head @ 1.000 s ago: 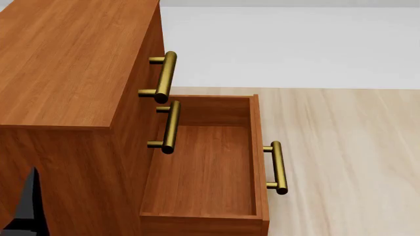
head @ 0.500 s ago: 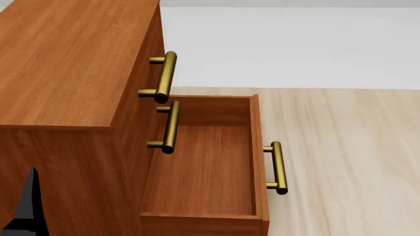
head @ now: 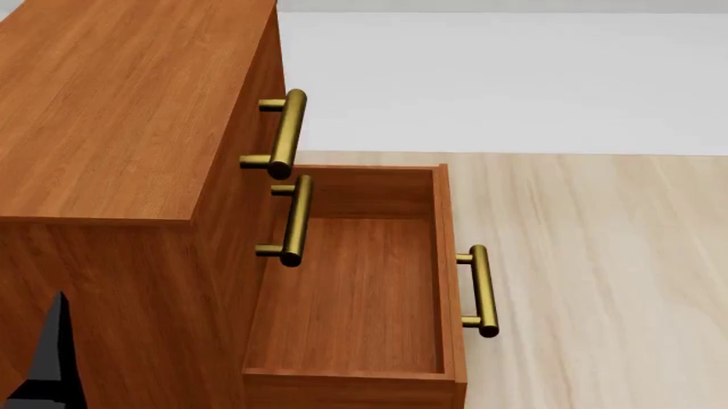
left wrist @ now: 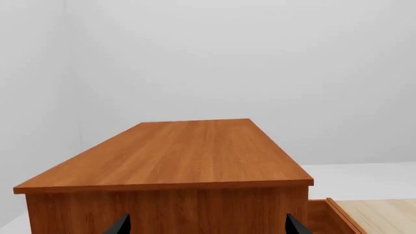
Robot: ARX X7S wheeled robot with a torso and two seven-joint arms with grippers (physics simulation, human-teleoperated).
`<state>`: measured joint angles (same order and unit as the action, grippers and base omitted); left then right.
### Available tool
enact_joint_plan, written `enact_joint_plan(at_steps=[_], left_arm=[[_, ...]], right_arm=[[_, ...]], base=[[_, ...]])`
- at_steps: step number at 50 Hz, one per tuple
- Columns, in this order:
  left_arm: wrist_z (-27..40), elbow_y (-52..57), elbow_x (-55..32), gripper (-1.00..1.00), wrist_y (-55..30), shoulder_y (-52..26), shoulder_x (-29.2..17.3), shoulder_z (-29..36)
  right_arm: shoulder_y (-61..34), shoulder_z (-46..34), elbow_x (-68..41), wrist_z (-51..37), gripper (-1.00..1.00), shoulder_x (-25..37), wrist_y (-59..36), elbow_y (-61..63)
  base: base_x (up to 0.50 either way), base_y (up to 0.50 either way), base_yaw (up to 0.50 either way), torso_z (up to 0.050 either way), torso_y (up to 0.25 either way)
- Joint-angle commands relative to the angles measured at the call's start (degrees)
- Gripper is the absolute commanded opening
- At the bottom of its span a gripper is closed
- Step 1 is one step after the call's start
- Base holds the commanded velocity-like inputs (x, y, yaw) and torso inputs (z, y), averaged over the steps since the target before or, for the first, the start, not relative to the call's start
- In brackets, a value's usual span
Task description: Put the wine bottle in the bottom drawer of the cabinet.
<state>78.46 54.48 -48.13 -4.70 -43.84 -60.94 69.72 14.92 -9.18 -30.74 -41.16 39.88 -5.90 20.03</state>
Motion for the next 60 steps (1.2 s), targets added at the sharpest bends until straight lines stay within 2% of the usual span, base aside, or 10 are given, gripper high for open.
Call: enact_joint_plan(at_steps=[1,25,60], left_arm=[[-0.16,-0.21,0.17,1.00,0.15,0.32,0.10,-0.06],[-0.35,-0.40,0.42,1.00,0.48,0.77,-0.08,-0.40],[-1.55,-1.93,1.29,1.00,2.52,2.34,-0.84,-0.77]], right_arm=[[0.52,-1.05,-2.51,0.68,-1.00,-0.90,0.07,-3.79],[-0.58,-1.63,-2.52,0.87,-1.00,-0.43,-0.94,-2.44],[-9.58,-0.04,-10.00,-2.26,-1.00,7.73,-14.68,12.09]], base=[[0.00,0.00,0.00,0.000,0.000],[0.00,0.00,0.00,0.000,0.000],[0.00,0.00,0.00,0.000,0.000]])
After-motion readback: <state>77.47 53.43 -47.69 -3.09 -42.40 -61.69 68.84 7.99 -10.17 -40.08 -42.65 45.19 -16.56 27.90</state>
